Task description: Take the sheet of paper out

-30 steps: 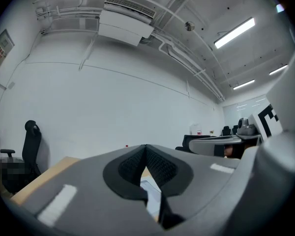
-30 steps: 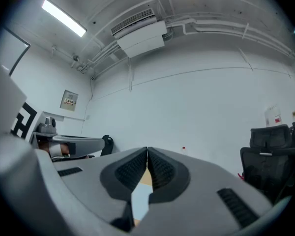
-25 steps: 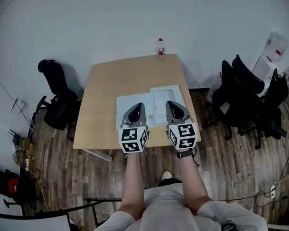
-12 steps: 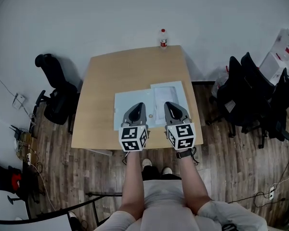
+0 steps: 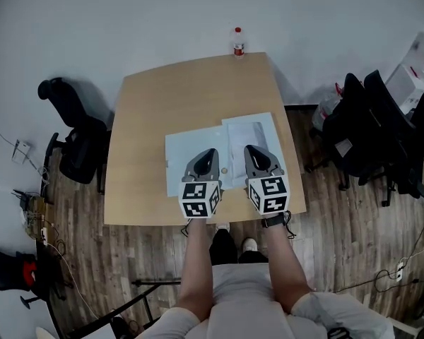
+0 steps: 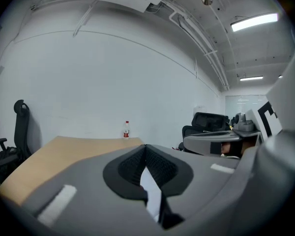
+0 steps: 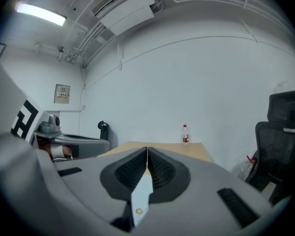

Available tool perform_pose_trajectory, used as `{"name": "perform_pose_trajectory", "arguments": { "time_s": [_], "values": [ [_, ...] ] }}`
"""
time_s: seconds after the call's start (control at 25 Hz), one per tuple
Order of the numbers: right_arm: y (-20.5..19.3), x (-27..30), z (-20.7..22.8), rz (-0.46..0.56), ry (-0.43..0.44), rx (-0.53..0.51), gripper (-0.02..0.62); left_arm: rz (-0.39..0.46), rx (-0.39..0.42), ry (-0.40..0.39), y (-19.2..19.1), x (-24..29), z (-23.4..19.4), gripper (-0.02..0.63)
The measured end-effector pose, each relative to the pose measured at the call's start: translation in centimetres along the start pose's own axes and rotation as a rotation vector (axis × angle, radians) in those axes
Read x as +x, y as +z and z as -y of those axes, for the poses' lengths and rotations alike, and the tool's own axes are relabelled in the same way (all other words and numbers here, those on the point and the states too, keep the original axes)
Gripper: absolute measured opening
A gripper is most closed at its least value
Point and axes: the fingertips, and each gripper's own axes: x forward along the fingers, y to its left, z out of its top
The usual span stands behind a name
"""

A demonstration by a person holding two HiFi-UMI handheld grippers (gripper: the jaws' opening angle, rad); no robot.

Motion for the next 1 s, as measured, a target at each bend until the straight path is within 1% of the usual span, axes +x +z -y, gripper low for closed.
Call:
{"name": "perform_pose_trajectory", "arguments": {
  "time_s": [0.24,0.48,0.72,0.84,1.0],
  "values": [
    [-2.9,2.7,0.8,-0.080,-0.002,0.002,0.014,-0.072,-0.035,-0.035,-2.9,3.4,-1.2,0.009],
    [-4.9,4.6,1.8,-0.141,-0.003,0.010,0.014,-0.136,-0.034,-0.064,-4.5,6.3,-2.1,0.009],
    [-6.7,6.3,2.8,-0.196,-0.006,0.009,0.014,-0.198,-0.091,-0.081,-6.6,8.4,-3.5,0.011],
    [-7.9,6.9,3.7,-0.220,-0.020,0.022,0.014,-0.232,-0.105,-0.094,-7.8,9.5,-3.8,0.011],
    [-9.2,8.0,3.9,-0.256,-0.016,0.028,0.014,-0.290,-0.129,-0.118,-9.9,10.8,-4.0,0.014]
  ]
}}
